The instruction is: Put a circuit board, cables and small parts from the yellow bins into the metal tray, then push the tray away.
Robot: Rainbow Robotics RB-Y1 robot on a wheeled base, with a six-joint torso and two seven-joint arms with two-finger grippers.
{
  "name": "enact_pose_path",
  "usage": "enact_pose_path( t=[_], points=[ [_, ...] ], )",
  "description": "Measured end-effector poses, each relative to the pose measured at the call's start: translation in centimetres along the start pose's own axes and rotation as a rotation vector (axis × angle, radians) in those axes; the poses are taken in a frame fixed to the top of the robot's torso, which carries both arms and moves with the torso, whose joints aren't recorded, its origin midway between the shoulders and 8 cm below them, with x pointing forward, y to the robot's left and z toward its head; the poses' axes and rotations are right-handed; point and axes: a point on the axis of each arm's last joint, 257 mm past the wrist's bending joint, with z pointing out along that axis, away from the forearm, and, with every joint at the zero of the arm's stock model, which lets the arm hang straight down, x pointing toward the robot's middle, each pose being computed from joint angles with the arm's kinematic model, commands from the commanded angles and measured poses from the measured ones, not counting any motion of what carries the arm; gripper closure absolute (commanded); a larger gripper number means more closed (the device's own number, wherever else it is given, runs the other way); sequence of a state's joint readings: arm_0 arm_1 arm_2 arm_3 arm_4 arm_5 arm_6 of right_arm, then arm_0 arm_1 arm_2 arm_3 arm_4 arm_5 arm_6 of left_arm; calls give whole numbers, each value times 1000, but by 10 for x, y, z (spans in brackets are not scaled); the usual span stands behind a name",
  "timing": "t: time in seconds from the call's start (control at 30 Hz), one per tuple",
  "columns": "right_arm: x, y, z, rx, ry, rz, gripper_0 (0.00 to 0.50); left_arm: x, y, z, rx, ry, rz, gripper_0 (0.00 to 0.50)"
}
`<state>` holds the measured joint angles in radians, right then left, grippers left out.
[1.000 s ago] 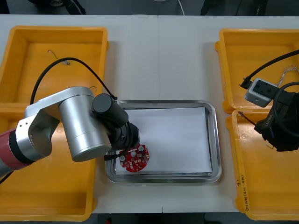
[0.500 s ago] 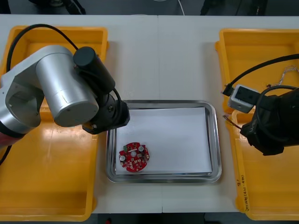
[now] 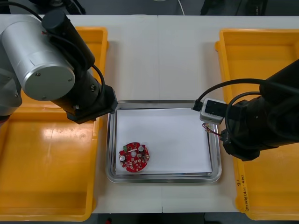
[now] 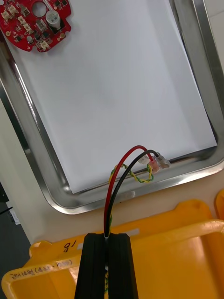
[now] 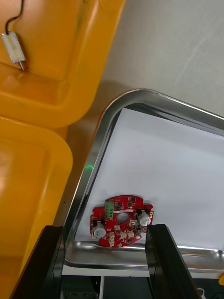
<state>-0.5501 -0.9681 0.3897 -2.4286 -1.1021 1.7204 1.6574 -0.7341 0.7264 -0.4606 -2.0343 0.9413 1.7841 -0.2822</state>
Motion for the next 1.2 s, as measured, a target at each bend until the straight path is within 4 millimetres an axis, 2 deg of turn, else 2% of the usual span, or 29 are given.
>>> enact_pose_path(
  t=[0.3,0.53,0.63,0.93,1.2],
  points=[
    [-27,13,26,-30,0,-50,500,-22,29,-28,-37,6,-24,0],
    [-42,22,45,-33,4,-77,500,-46,49,-46,-36,-4,128,0],
    [-44,27,54,-50,12,-74,500,-57,60,-51,-43,-7,141,0],
    [-47,33,80,-45,36,-77,500,-91,95,-60,-55,-11,10,0],
    [-41,39,102,-58,74,-68,500,-114,115,-58,-91,-5,141,0]
  ],
)
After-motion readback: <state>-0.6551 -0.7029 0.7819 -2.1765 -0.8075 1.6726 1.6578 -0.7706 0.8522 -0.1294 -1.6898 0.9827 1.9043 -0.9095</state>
